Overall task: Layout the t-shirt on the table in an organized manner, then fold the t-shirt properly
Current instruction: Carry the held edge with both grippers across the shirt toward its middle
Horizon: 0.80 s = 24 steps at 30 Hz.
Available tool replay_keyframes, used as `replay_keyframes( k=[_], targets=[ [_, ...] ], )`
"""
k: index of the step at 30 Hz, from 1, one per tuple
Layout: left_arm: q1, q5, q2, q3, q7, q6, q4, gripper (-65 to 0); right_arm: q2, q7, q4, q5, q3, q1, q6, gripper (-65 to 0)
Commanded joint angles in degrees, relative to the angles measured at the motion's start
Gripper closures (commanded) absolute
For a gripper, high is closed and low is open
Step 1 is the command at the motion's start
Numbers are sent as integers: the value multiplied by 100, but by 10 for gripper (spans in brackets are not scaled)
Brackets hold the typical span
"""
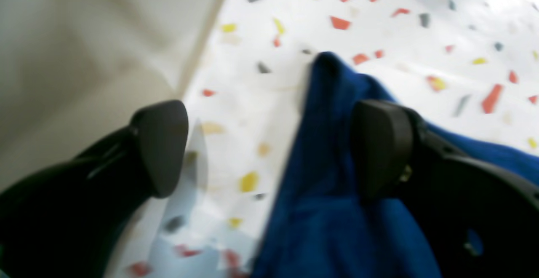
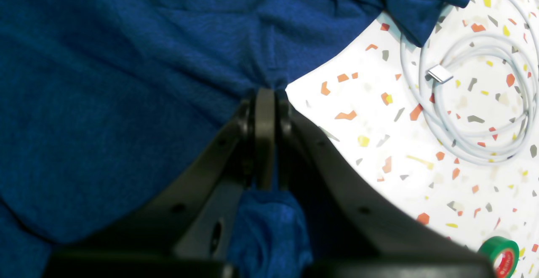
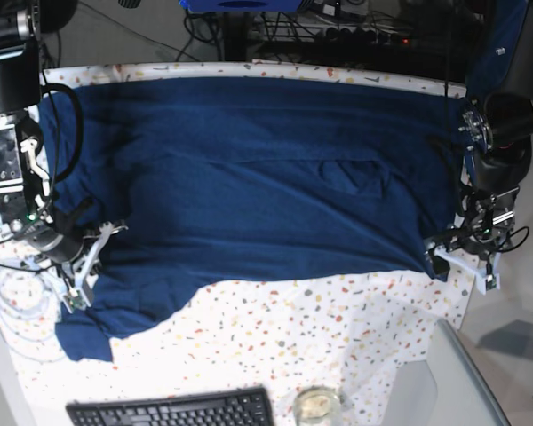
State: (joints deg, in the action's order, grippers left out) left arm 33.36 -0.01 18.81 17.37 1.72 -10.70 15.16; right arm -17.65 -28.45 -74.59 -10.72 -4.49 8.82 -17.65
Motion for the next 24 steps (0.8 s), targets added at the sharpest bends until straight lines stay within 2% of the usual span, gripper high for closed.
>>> replay_keyframes(
  k=[1, 8, 14, 20, 22, 24],
  targets=[
    [158, -12, 31, -9, -141, -25, 89, -579, -77, 141, -115, -40, 49, 125, -15, -2],
    [88, -12, -118, -9, -299, 2, -78, -579, -77, 141, -115, -40, 49, 125, -15, -2],
    [79, -21, -83, 0, -677, 2, -597, -578, -138, 141, -115, -40, 49, 125, -15, -2],
    [79, -12, -74, -9, -695, 2, -703, -571, -156, 141, -115, -40, 49, 125, -15, -2],
    [79, -12, -74, -9, -695, 2, -694, -505, -156, 141, -115, -40, 49, 125, -15, -2],
    [79, -12, -83, -9, -721, 2, -694, -367, -156, 141, -115, -40, 49, 116, -15, -2]
  ],
)
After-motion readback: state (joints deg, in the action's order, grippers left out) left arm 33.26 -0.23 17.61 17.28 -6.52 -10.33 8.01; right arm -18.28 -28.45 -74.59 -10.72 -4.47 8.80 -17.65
